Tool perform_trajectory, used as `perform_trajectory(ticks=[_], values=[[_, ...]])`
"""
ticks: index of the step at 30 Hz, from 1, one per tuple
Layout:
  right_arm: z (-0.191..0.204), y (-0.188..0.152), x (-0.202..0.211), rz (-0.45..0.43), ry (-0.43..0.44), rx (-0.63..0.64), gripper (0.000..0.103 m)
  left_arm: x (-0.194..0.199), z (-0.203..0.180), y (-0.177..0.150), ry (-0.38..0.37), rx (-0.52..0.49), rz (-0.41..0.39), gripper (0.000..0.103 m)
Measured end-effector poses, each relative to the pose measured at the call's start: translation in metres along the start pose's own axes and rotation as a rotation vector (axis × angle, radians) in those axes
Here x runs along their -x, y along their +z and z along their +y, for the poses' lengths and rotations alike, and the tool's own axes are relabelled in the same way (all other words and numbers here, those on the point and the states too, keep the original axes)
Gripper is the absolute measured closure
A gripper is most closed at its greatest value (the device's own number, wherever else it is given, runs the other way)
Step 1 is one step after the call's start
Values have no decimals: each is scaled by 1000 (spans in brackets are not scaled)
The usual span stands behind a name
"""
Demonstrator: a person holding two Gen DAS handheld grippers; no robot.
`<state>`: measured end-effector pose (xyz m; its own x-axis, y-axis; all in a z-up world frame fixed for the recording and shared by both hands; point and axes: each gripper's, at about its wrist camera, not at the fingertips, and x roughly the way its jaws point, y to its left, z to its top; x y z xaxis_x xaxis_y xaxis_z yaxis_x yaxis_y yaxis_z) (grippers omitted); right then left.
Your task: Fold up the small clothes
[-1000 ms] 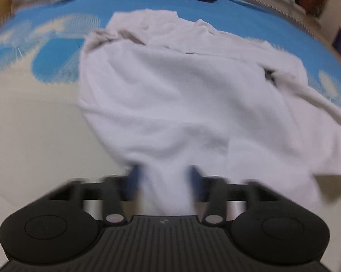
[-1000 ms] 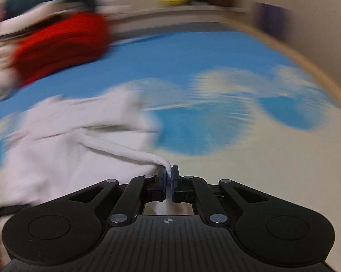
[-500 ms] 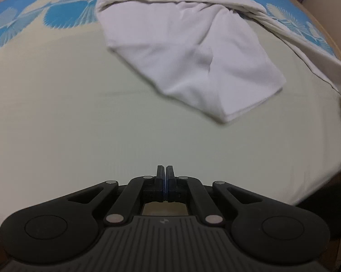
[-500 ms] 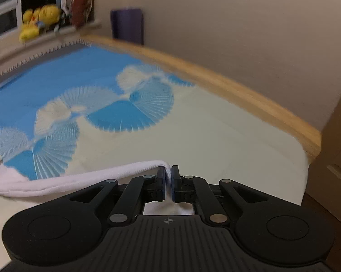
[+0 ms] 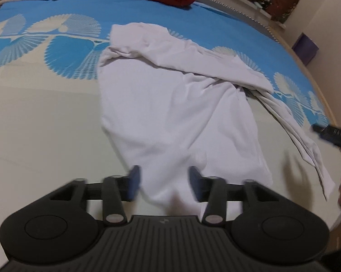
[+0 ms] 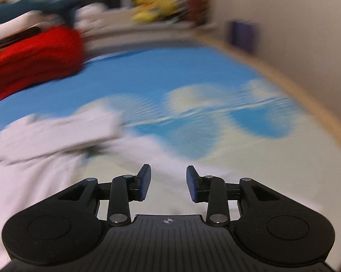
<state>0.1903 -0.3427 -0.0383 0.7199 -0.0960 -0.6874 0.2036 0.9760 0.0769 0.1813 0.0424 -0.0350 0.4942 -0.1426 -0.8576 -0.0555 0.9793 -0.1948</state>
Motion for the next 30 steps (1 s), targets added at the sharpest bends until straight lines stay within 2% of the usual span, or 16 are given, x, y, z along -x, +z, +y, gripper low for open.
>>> perform_trajectory(ticks=[1, 2, 4, 6, 9, 11, 12, 13, 14, 15, 17, 19, 23, 30], values=[[13, -1, -8, 50, 66, 6, 57, -10, -3, 5, 10, 8, 2, 27], [27, -4, -18, 117, 134, 16, 50, -21, -7, 8, 20, 11, 3, 23], [58, -14, -40, 246, 206, 80, 48, -41, -14, 11, 69, 23, 26, 22], [85, -24, -55, 309, 205, 181, 47, -56, -21, 11, 99, 11, 50, 18], [113, -37, -68, 331, 162, 315, 47, -70, -23, 9, 150, -9, 63, 18], [117, -41, -72, 340, 141, 344, 48, -77, -16, 9, 170, 18, 70, 20], [119, -40, -73, 334, 132, 350, 49, -80, -11, 9, 175, 33, 80, 22], [120, -42, -72, 331, 126, 354, 52, -81, -6, 7, 178, 40, 91, 35], [121, -44, -68, 329, 126, 354, 71, -83, -4, 5, 187, 27, 98, 48], [122, -41, -65, 333, 136, 355, 97, -82, -4, 4, 202, -4, 90, 54], [124, -45, -57, 319, 137, 366, 100, -76, -4, 4, 174, -45, 72, 89], [125, -46, -48, 292, 127, 386, 101, -66, -3, 2, 166, -61, 62, 95], [117, -39, -33, 298, 106, 383, 102, -47, 4, -3, 162, -87, 65, 97], [83, -44, -3, 426, 113, 377, 102, -12, 17, -19, 73, -171, 106, 97]])
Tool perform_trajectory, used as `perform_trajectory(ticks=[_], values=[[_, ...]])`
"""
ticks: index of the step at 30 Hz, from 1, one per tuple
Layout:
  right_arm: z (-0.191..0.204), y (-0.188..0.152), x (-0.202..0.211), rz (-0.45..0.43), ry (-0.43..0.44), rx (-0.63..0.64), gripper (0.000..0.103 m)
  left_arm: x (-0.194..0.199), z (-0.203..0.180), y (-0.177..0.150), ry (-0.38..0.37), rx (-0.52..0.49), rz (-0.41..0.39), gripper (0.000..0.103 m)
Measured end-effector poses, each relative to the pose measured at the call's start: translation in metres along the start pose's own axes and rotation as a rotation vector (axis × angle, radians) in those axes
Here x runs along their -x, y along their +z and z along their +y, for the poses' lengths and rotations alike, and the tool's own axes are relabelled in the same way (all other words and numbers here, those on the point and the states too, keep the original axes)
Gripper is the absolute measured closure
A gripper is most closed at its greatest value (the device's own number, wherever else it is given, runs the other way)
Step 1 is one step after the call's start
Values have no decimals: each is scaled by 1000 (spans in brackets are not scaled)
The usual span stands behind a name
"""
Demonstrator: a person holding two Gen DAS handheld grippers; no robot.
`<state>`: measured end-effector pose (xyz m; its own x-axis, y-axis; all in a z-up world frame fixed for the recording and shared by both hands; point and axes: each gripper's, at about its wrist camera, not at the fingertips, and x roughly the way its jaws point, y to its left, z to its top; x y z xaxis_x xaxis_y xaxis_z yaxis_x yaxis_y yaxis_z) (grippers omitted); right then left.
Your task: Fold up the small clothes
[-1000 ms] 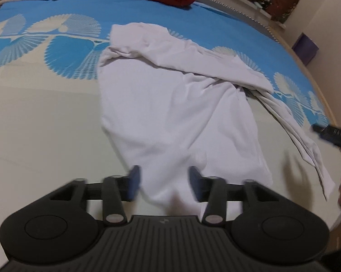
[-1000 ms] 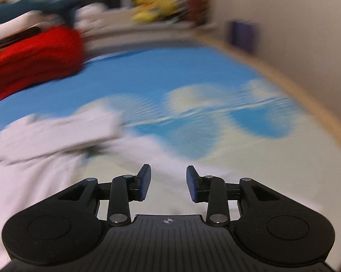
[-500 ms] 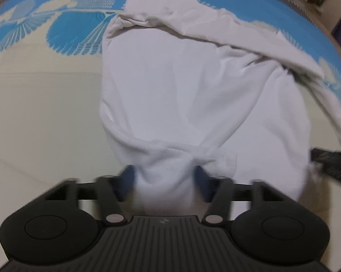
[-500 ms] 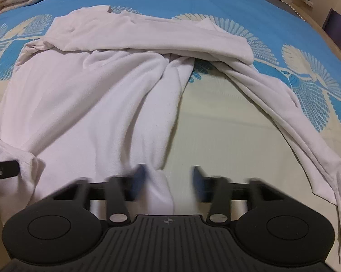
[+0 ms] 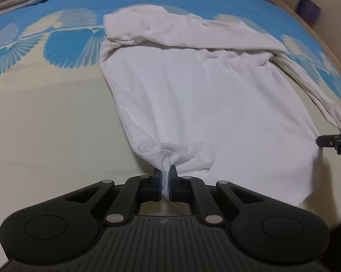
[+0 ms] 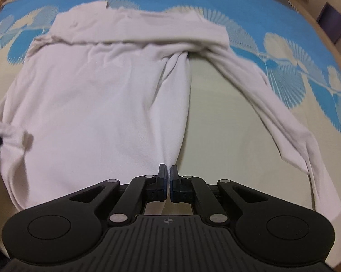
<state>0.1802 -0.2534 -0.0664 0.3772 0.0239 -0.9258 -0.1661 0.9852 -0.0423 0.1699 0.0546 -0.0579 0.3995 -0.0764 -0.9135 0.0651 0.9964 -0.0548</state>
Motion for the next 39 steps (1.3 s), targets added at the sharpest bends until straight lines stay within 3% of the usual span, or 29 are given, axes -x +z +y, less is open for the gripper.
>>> perform_trajectory(ticks=[10, 16, 19, 24, 26, 30, 33, 35, 39], values=[[-6, -55, 7, 181, 108, 122, 102, 14, -8, -61, -77, -196, 123, 97], [-15, -73, -8, 278, 45, 159, 103, 13, -1, -64, -94, -225, 196, 92], [-34, -63, 8, 143, 92, 59, 103, 28, 16, -46, -89, -190, 127, 80], [-70, -39, 39, -132, 128, -192, 98, 63, 42, -9, -49, -88, -62, 74], [-81, -30, 40, -188, 158, -256, 97, 67, 44, 4, -37, -42, -105, 73], [-80, -5, 33, -250, 221, -354, 97, 69, 32, 23, -15, -1, -127, 73], [-77, 11, 24, -254, 243, -412, 98, 64, 15, 49, -70, -25, -114, 74], [-74, 24, 19, -261, 265, -463, 98, 60, 3, 75, -58, -70, -111, 74], [-76, 55, -9, -260, 316, -584, 97, 50, 0, 109, -36, -97, -181, 78]])
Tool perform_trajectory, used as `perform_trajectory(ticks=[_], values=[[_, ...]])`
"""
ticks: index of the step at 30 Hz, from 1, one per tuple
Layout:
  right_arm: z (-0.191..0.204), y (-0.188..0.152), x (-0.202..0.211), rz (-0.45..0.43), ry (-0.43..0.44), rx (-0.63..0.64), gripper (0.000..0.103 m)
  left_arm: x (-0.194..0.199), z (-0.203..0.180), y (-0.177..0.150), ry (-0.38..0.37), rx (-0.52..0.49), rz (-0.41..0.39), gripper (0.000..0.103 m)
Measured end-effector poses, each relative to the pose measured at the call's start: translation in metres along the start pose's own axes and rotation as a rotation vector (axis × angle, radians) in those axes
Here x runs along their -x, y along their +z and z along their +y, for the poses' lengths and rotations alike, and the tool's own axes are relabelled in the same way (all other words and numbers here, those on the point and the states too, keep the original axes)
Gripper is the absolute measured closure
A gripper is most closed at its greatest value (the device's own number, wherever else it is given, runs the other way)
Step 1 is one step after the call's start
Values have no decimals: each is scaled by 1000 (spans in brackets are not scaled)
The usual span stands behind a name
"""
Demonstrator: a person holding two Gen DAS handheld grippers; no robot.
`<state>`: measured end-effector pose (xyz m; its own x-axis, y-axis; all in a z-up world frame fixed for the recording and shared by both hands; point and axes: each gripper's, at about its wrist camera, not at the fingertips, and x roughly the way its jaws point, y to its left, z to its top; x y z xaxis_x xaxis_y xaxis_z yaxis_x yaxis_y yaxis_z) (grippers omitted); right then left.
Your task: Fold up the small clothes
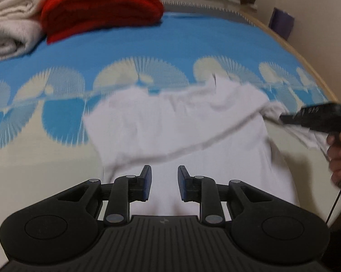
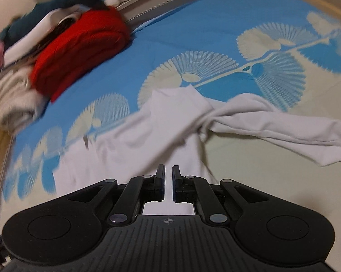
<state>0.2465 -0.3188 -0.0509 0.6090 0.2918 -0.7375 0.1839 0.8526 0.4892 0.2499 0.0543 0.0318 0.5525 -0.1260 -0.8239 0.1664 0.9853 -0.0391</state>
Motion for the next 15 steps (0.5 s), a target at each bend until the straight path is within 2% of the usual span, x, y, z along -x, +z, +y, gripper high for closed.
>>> perform_trajectory(ticks=[2, 4, 5, 7, 8, 9, 10, 11, 13, 14, 15], values=[[0, 5, -21, 18, 8, -63, 97, -14, 9, 0, -20, 50, -38, 83], [-1, 7, -42, 43, 3, -125, 97, -37, 12, 3, 13, 67, 28, 86], [-2, 9, -53, 61, 7, -160, 96, -42, 11, 7, 14, 66, 4, 86], [-2, 12, -71, 74, 14, -205, 79, -51, 9, 15, -5, 63, -1, 86], [-1, 13, -77, 74, 11, -210, 65, -55, 8, 18, -26, 74, -14, 86], [0, 14, -85, 71, 9, -203, 60, -58, 7, 20, -52, 86, -25, 86], [2, 14, -90, 73, 6, -195, 60, -62, 6, 23, -76, 94, -27, 86], [2, 14, -96, 83, -1, -195, 61, -66, 3, 24, -90, 96, -28, 86], [1, 14, -103, 83, 16, -212, 80, -74, -7, 26, -125, 80, -46, 86], [1, 14, -104, 68, 23, -206, 103, -78, -11, 27, -139, 68, -48, 86], [2, 15, -103, 51, 7, -197, 103, -82, -16, 27, -154, 56, -52, 85]])
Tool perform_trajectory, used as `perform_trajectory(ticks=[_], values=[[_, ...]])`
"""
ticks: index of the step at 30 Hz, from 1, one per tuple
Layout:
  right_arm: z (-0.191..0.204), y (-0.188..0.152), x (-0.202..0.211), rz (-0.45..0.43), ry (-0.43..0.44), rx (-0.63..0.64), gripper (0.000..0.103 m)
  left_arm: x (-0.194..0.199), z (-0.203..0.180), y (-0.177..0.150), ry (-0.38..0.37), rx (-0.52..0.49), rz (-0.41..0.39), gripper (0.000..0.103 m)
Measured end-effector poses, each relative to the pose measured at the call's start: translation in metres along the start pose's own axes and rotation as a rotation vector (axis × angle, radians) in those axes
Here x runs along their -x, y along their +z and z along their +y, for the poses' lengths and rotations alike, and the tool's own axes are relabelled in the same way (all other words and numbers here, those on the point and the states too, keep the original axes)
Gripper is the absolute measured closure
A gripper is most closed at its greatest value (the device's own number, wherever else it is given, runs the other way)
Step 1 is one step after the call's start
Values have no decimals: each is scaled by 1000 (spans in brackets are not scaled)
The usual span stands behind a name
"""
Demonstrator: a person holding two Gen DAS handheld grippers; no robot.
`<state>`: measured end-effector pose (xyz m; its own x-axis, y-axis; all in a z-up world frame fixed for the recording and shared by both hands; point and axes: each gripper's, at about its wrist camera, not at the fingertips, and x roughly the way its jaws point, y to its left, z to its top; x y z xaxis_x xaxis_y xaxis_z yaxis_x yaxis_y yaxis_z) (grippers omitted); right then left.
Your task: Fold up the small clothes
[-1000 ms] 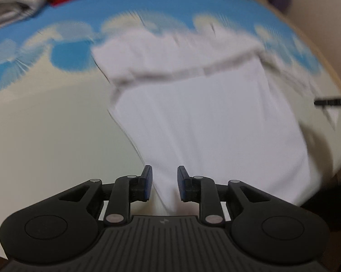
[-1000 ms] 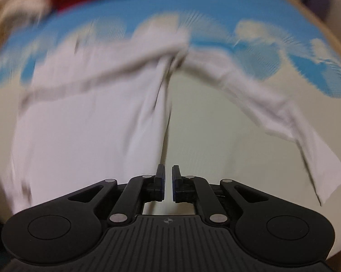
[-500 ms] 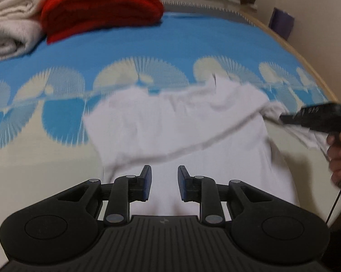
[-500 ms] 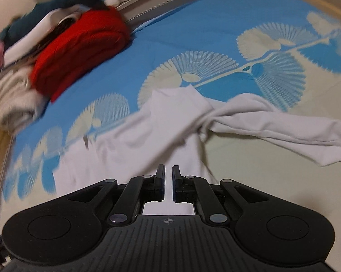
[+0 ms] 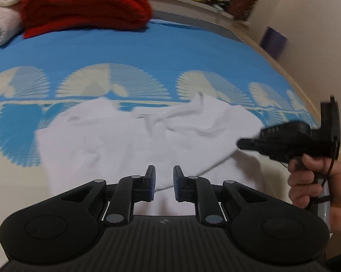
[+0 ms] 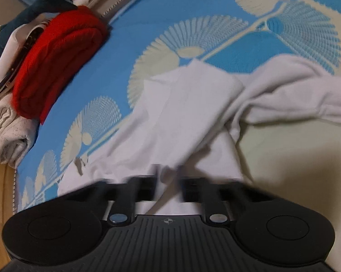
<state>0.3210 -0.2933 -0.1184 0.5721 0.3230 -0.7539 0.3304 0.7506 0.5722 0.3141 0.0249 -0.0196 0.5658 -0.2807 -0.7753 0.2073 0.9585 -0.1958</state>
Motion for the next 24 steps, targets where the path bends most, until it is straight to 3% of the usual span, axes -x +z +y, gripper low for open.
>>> perform_trajectory(ticks=[3, 7, 10, 12, 14, 20, 22, 24], values=[[13, 1, 11, -50, 54, 41, 103, -12, -16, -3, -47, -32, -28, 77], [51, -5, 36, -45, 237, 191, 103, -16, -30, -3, -78, -49, -103, 54], [78, -14, 50, -6, 340, 291, 103, -15, -32, 1, -91, -26, -148, 55], [90, -20, 54, 23, 371, 335, 103, -15, -32, 3, -99, -27, -163, 59], [100, -24, 53, 46, 383, 370, 103, -15, -29, 5, -62, -40, -162, 101], [118, -32, 47, 125, 399, 401, 99, -3, 15, 11, -6, 2, -159, 100], [120, -30, 44, 138, 388, 393, 87, 10, 51, 15, 68, 44, -157, 101], [120, -26, 50, 88, 366, 384, 61, 28, 110, 16, 182, 162, -144, 101]])
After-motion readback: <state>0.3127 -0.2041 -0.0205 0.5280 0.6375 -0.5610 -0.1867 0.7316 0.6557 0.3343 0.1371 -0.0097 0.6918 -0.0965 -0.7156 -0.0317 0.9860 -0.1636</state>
